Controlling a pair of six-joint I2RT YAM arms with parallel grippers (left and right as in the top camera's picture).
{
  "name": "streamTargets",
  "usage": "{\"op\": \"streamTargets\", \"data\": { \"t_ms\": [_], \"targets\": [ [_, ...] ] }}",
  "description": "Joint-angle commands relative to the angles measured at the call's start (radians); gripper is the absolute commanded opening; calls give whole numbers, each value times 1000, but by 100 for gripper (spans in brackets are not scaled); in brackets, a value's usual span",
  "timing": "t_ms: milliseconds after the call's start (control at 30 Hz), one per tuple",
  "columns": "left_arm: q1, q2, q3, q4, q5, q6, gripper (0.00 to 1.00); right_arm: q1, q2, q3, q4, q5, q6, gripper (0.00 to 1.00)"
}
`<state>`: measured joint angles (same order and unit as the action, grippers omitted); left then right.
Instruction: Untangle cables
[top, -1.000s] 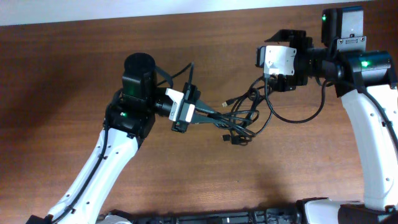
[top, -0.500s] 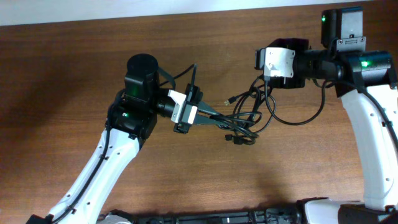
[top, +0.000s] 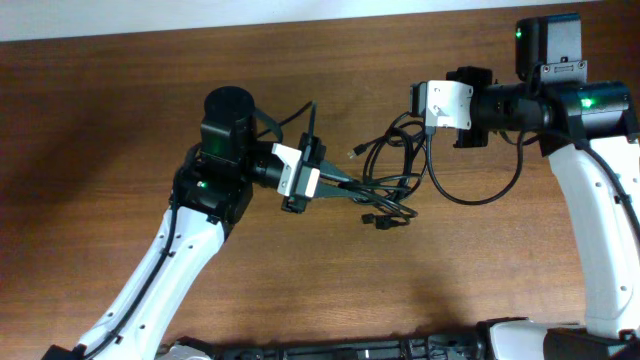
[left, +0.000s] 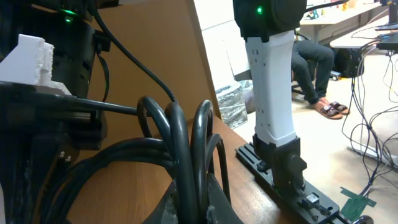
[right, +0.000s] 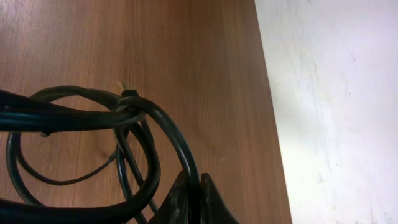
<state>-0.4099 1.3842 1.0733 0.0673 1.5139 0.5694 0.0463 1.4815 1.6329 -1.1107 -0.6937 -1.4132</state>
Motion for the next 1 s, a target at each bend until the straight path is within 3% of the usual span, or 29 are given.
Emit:
{"op": "streamTargets", "data": {
  "t_ms": [0, 300, 967],
  "targets": [
    [-8, -4, 9, 5, 16, 23, 0, -1, -2, 19, 14, -32, 70, 4],
    [-21, -4, 9, -25, 60, 23, 0, -2, -2, 20, 280, -29, 570, 4],
    [-24, -2, 8, -115, 33, 24, 0, -3, -3, 20, 584, -37, 1286, 4]
  ]
}}
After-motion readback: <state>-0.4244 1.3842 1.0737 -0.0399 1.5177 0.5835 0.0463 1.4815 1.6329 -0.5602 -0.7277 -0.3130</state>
